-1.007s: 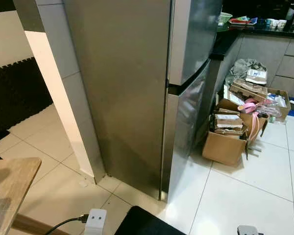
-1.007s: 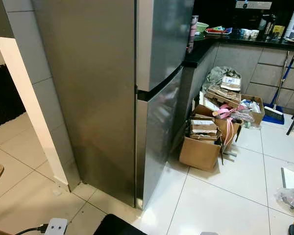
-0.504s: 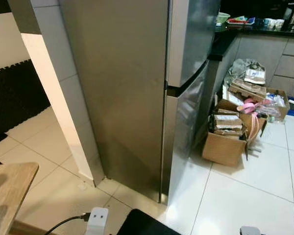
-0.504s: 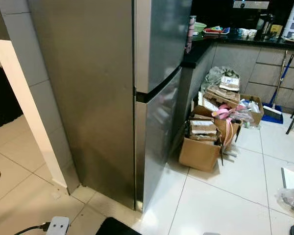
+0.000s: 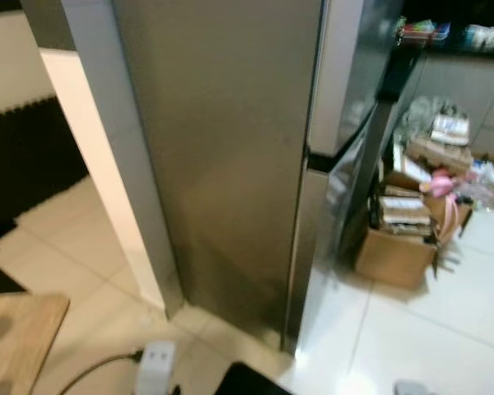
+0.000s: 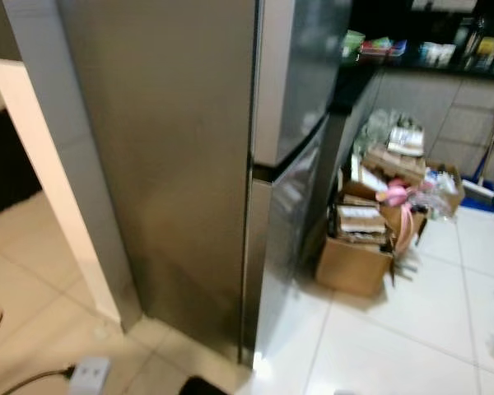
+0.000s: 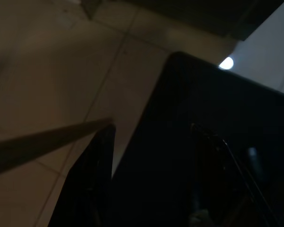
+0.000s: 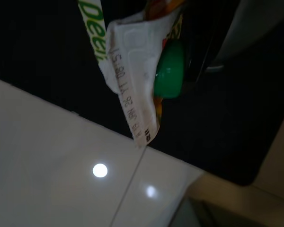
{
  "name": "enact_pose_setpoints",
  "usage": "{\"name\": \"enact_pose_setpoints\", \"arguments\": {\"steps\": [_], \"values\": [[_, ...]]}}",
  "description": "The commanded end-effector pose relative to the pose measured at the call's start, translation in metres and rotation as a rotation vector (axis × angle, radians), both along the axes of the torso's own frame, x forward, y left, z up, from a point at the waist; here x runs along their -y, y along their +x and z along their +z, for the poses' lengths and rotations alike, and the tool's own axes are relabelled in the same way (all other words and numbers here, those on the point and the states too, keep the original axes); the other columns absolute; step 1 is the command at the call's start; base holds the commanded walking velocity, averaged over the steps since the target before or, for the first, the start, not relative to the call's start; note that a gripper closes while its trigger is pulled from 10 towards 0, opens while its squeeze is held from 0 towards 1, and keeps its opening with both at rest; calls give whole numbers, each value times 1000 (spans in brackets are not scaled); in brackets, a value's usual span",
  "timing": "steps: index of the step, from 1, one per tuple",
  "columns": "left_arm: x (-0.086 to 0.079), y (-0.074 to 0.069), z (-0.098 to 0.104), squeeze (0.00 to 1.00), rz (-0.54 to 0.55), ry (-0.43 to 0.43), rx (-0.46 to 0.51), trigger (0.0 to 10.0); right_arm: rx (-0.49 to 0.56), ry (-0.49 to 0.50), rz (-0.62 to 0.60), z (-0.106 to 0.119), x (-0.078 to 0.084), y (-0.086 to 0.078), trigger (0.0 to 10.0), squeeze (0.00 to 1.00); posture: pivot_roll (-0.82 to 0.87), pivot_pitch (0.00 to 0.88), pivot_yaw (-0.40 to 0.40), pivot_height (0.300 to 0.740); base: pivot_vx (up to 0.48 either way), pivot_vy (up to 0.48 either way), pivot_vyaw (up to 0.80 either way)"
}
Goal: Restocking fridge
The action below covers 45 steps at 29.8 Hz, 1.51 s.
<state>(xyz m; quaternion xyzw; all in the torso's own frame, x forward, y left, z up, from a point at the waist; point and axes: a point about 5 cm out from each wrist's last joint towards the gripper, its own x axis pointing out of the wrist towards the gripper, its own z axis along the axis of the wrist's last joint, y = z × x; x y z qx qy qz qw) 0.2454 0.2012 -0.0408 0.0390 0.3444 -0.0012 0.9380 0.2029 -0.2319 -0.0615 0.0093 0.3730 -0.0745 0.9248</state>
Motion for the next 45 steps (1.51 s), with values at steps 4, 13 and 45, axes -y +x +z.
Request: {"name": "enact_pose_setpoints", "arguments": {"steps": [4, 13, 45], "values": [[-7, -10, -6, 0, 7, 18, -36, 10000, -1, 10, -13, -1, -3, -1, 10000, 0, -77, 105, -3, 740, 306, 0, 0], [-6, -10, -6, 0, -4, 16, -36, 10000, -3, 8, -23, -2, -1, -4, 10000, 0, -80, 105, 0, 740, 304, 0, 0], [-1, -12, -9, 0, -43, 24, -59, 10000, -19, 20, -39, -7, -1, -13, 10000, 0, -86, 115, 15, 740, 183, 0, -200]]}}
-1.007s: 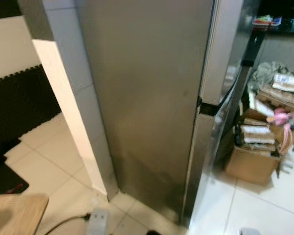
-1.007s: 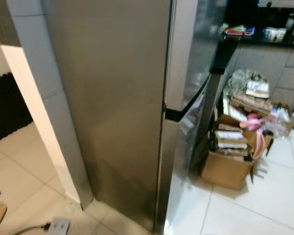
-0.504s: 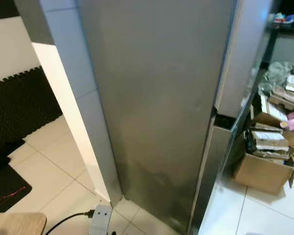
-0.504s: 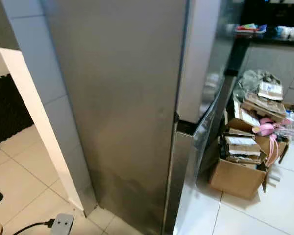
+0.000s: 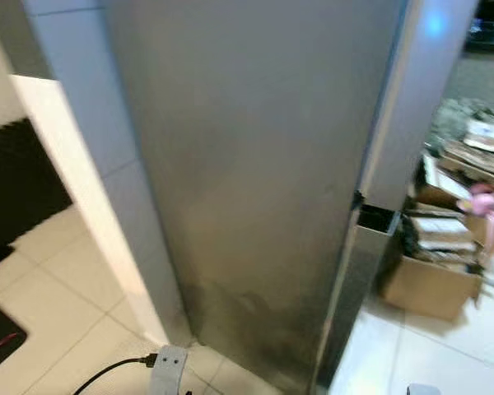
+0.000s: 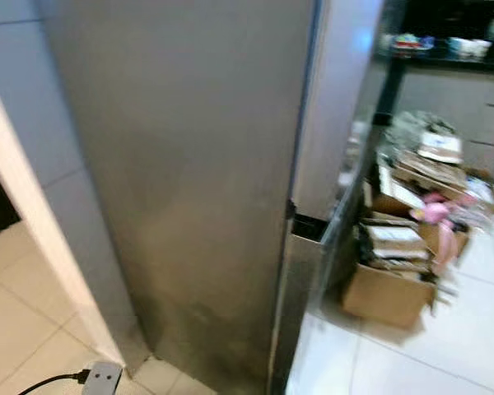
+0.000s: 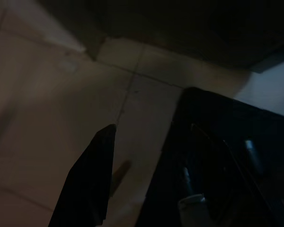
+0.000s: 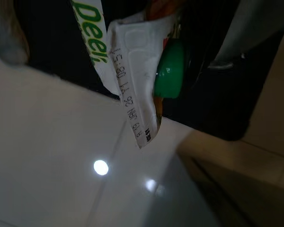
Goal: Restocking fridge
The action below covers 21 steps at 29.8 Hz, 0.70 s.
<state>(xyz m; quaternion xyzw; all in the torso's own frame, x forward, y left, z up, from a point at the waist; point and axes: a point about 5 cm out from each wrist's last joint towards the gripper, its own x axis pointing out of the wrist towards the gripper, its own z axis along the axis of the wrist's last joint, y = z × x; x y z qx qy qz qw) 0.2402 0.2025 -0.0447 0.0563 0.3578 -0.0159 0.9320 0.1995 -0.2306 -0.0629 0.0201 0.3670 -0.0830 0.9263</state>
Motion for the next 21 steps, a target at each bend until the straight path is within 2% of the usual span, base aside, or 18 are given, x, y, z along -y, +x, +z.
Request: {"name": "enact_pose_setpoints", "arguments": {"steps": [1, 5, 21], "values": [[0, -7, -5, 0, -5, 2, -28, 10000, -33, 8, -15, -6, 0, -10, 10000, 0, -86, 115, 15, 740, 0, 0, -800], [-1, -7, -5, 0, -1, 4, -26, 10000, -37, 8, -15, -6, 0, -11, 10000, 0, -85, 116, 14, 740, 0, 0, -800], [-2, -4, -2, 0, 33, -18, 14, 10000, -22, 2, -14, -5, 1, -9, 10000, 0, -91, 120, 9, 740, 0, 0, 0]]}}
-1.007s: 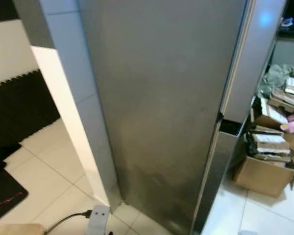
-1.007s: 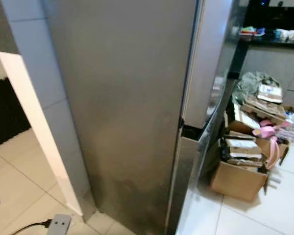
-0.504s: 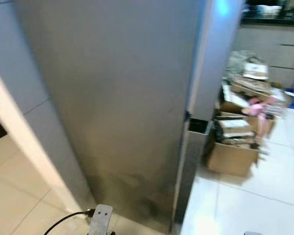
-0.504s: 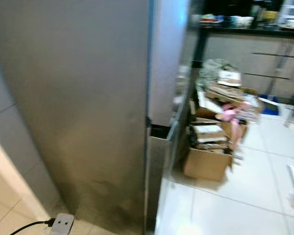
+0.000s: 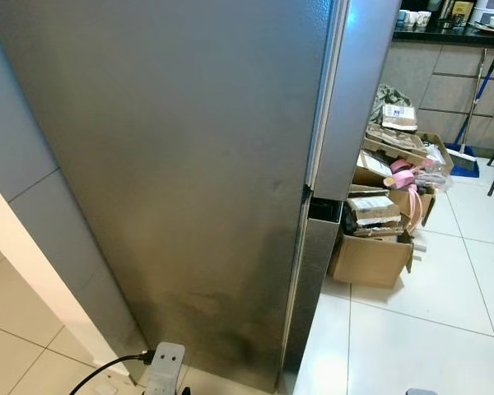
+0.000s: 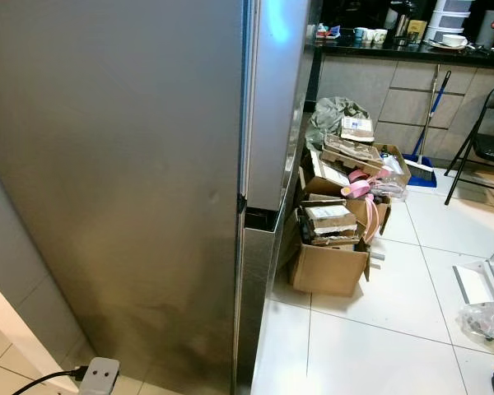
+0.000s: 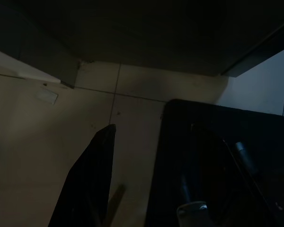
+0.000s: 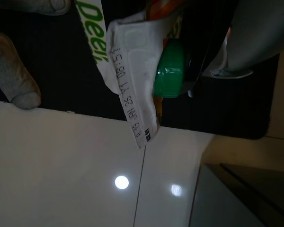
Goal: Restocking fridge
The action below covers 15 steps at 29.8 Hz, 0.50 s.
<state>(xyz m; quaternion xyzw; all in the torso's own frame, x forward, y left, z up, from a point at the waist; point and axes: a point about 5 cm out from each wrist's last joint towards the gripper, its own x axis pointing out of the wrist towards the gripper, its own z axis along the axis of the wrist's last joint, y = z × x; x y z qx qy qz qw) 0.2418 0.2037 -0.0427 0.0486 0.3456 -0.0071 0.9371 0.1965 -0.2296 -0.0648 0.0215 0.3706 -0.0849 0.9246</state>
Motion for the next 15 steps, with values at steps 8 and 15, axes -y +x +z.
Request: {"name": "enact_pose_setpoints", "arguments": {"steps": [8, 15], "values": [[1, -6, -4, 0, 20, -20, -11, 10000, -13, -4, -8, -2, 4, -5, 10000, 0, -93, 121, 8, 740, 0, -127, 0], [2, -5, -4, 0, 24, -24, -11, 10000, -12, -4, -9, -1, 4, -5, 10000, 0, -95, 121, 9, 740, 0, -356, 0]]}}
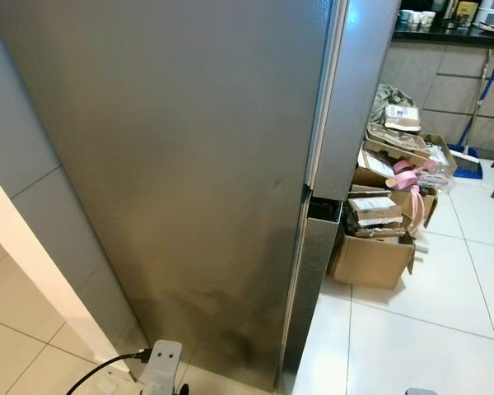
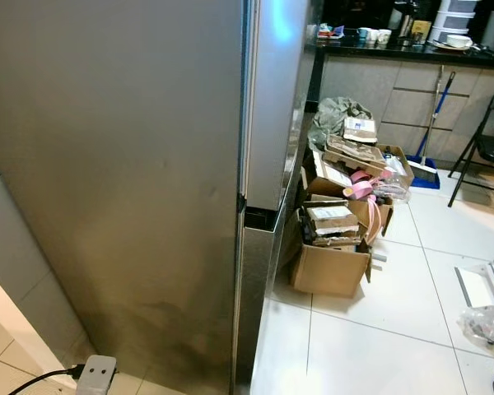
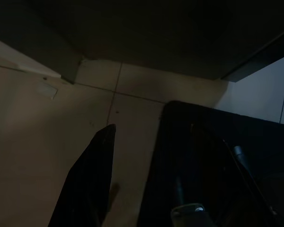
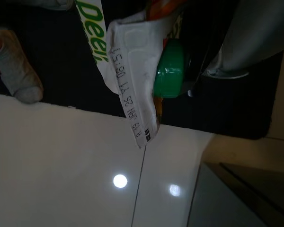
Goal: Restocking fridge
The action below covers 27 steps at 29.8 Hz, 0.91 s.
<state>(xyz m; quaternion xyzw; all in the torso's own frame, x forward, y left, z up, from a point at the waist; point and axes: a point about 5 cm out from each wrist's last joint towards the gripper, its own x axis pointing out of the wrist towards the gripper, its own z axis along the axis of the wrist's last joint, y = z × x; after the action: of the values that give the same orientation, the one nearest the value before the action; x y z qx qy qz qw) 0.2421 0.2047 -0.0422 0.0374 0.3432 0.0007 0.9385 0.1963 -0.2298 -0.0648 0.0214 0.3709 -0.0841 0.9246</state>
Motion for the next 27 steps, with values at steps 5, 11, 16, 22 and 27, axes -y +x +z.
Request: {"name": "enact_pose_setpoints", "arguments": {"steps": [5, 11, 16, 22, 27], "values": [[3, -4, -4, 0, 1, -12, -14, 10000, -11, -5, -11, -1, 4, -4, 10000, 0, -97, 121, 9, 740, 0, -439, 0], [4, -4, -4, 0, 4, -15, -14, 10000, -12, -6, -12, -1, 5, -4, 10000, 0, -97, 121, 8, 740, 0, -440, 0], [3, -4, -4, 0, 4, -14, -14, 10000, -12, -6, -13, -1, 6, -4, 10000, 0, -97, 120, 8, 740, 0, -438, 0], [4, -3, -3, 0, 4, -15, -11, 10000, -10, -6, -14, 0, 6, -3, 10000, 0, -97, 118, 9, 740, 0, -436, 0], [3, -2, -2, 0, 4, -14, -10, 10000, -10, -6, -14, 0, 6, -3, 10000, 0, -98, 118, 12, 740, 0, -439, 0]]}}
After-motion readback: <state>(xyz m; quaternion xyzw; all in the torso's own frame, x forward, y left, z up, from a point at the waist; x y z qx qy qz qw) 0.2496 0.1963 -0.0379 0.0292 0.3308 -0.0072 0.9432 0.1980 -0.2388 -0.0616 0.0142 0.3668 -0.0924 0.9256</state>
